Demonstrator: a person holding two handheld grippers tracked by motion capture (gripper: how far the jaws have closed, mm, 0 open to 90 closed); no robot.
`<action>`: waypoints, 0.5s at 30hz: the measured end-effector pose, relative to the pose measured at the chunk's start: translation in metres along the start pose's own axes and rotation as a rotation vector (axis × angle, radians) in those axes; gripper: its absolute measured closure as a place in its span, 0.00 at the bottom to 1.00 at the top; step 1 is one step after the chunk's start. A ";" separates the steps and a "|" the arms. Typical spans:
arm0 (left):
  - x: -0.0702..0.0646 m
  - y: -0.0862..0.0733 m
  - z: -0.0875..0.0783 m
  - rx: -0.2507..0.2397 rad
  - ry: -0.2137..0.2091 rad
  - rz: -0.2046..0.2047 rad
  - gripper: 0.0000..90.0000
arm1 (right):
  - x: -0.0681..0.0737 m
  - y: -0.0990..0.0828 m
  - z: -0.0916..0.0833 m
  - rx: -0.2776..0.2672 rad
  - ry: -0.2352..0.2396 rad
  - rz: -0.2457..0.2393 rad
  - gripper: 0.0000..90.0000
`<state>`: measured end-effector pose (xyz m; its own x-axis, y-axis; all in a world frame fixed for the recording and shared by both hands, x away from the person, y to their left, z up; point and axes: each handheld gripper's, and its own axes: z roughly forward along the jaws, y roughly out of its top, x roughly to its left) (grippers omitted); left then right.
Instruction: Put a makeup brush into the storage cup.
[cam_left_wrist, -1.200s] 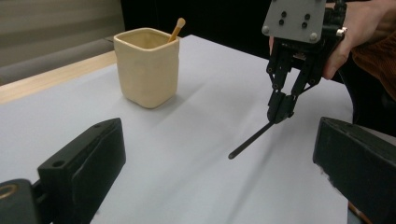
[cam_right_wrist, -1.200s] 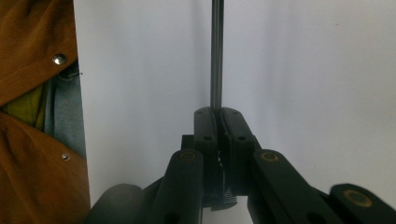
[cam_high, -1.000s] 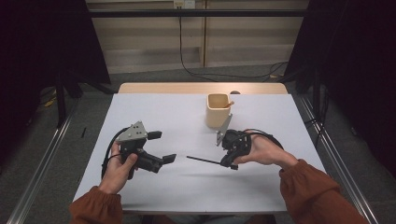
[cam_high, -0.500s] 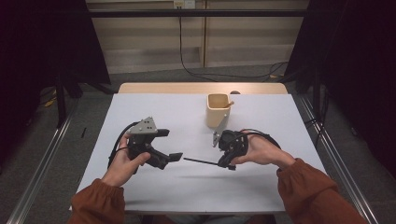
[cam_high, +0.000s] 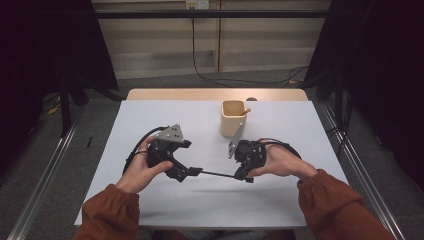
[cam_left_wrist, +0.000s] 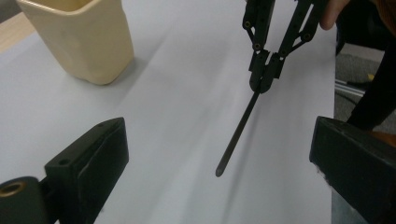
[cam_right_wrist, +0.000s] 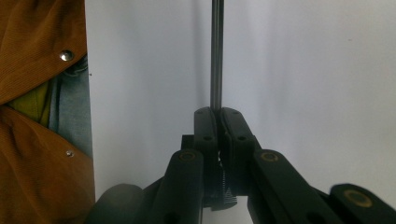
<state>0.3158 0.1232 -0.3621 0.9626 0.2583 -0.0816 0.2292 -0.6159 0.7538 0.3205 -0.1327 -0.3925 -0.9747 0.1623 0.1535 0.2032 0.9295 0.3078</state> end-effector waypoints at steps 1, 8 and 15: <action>-0.001 0.001 0.001 0.021 -0.004 0.011 0.05 | 0.000 0.001 0.000 0.004 -0.001 0.000 0.95; -0.004 0.007 0.011 0.129 -0.039 0.054 0.07 | 0.002 0.004 0.003 0.022 0.000 -0.033 0.95; -0.006 0.012 0.022 0.219 -0.060 0.078 0.08 | 0.004 0.006 0.002 0.047 0.001 -0.047 0.95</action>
<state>0.3162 0.0981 -0.3667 0.9840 0.1631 -0.0720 0.1734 -0.7810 0.6000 0.3178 -0.1259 -0.3915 -0.9830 0.1182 0.1406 0.1530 0.9506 0.2702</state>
